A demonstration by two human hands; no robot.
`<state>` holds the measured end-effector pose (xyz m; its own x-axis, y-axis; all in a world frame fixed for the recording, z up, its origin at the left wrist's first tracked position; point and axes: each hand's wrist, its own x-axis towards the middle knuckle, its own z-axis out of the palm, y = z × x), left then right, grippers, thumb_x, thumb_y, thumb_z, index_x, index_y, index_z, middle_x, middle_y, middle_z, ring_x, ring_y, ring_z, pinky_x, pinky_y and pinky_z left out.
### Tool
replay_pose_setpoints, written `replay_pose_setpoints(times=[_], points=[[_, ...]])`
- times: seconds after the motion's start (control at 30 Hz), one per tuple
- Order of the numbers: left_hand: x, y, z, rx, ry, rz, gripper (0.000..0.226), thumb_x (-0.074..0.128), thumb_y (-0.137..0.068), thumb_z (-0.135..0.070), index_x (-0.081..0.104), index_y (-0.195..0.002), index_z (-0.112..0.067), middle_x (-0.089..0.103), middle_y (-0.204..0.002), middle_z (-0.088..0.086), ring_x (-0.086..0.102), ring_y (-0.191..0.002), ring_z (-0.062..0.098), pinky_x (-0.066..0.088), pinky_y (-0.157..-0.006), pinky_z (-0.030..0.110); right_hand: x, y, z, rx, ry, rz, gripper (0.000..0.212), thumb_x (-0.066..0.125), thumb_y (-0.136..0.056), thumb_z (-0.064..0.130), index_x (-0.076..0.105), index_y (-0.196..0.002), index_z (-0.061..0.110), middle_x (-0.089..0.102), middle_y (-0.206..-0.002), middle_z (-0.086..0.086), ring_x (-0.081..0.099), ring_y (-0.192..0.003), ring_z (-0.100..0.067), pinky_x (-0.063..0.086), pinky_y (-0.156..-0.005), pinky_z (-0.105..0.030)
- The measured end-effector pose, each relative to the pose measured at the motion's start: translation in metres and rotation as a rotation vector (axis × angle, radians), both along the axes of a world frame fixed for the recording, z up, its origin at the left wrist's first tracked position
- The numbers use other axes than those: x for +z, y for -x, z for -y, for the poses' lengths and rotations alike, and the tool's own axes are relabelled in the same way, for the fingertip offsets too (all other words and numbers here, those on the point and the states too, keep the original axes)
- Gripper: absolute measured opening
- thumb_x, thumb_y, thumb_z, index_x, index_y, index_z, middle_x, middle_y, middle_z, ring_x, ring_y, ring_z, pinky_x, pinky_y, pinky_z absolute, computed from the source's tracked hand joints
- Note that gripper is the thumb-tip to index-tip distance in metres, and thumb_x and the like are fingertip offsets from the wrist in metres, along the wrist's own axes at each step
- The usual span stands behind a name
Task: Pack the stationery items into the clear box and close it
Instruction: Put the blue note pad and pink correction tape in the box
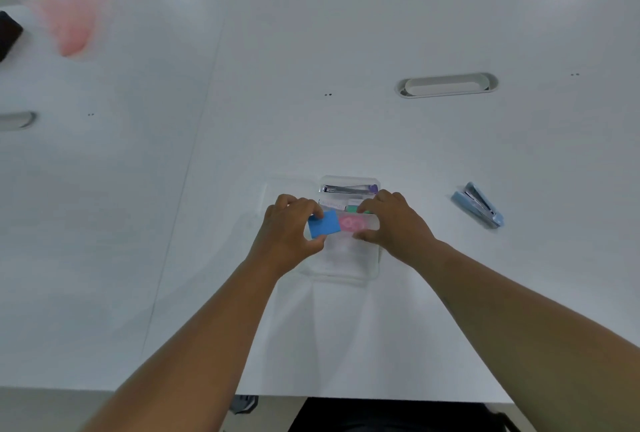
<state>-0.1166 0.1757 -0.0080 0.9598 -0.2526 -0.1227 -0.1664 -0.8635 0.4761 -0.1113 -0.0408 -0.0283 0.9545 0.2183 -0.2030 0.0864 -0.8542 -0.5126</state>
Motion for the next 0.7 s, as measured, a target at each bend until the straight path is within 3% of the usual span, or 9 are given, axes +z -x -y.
replay_pose_setpoints(times=[0.17,0.27,0.4,0.53,0.7], points=[[-0.004,0.007,0.006,-0.085,0.023,-0.052,0.034,0.074,-0.073,-0.026,0.055,-0.102,-0.031,0.057,-0.105,-0.011,0.041,-0.106,0.013,0.038,-0.089,0.030,0.003,0.008,0.013,-0.090,-0.017,0.040,0.043,0.070,-0.081,0.043,0.059,-0.118,0.023,0.055,-0.112,-0.001,0.046,-0.108,-0.019,0.039,-0.074,-0.027],[-0.007,0.007,0.012,-0.112,0.025,-0.082,0.035,0.074,-0.075,-0.025,0.055,-0.102,-0.035,0.055,-0.105,-0.014,0.041,-0.105,0.012,0.040,-0.094,0.034,0.003,0.011,0.027,-0.143,-0.001,0.047,0.041,0.069,-0.082,0.044,0.059,-0.115,0.022,0.055,-0.109,-0.001,0.047,-0.107,-0.019,0.044,-0.076,-0.030],[-0.010,0.006,0.019,-0.084,0.029,-0.154,0.038,0.075,-0.076,-0.030,0.055,-0.107,-0.040,0.048,-0.111,-0.008,0.043,-0.104,0.015,0.036,-0.088,0.027,-0.001,0.014,0.048,-0.231,-0.008,0.036,0.037,0.066,-0.084,0.045,0.061,-0.111,0.020,0.056,-0.109,-0.001,0.048,-0.107,-0.019,0.047,-0.078,-0.034],[-0.018,0.005,0.022,-0.156,-0.018,-0.114,0.042,0.077,-0.077,-0.031,0.056,-0.112,-0.035,0.057,-0.118,-0.008,0.045,-0.111,0.015,0.032,-0.089,0.025,-0.002,0.018,0.070,-0.341,-0.053,0.064,0.032,0.068,-0.084,0.040,0.063,-0.107,0.018,0.057,-0.106,-0.001,0.050,-0.105,-0.019,0.043,-0.077,-0.030],[-0.024,0.001,0.034,-0.187,-0.050,-0.040,0.041,0.078,-0.076,-0.034,0.063,-0.113,-0.030,0.064,-0.122,-0.009,0.052,-0.109,0.018,0.033,-0.090,0.029,-0.004,0.018,0.105,-0.410,0.142,0.147,0.035,0.065,-0.085,0.035,0.061,-0.114,0.017,0.055,-0.117,-0.007,0.046,-0.111,-0.029,0.039,-0.088,-0.040]])
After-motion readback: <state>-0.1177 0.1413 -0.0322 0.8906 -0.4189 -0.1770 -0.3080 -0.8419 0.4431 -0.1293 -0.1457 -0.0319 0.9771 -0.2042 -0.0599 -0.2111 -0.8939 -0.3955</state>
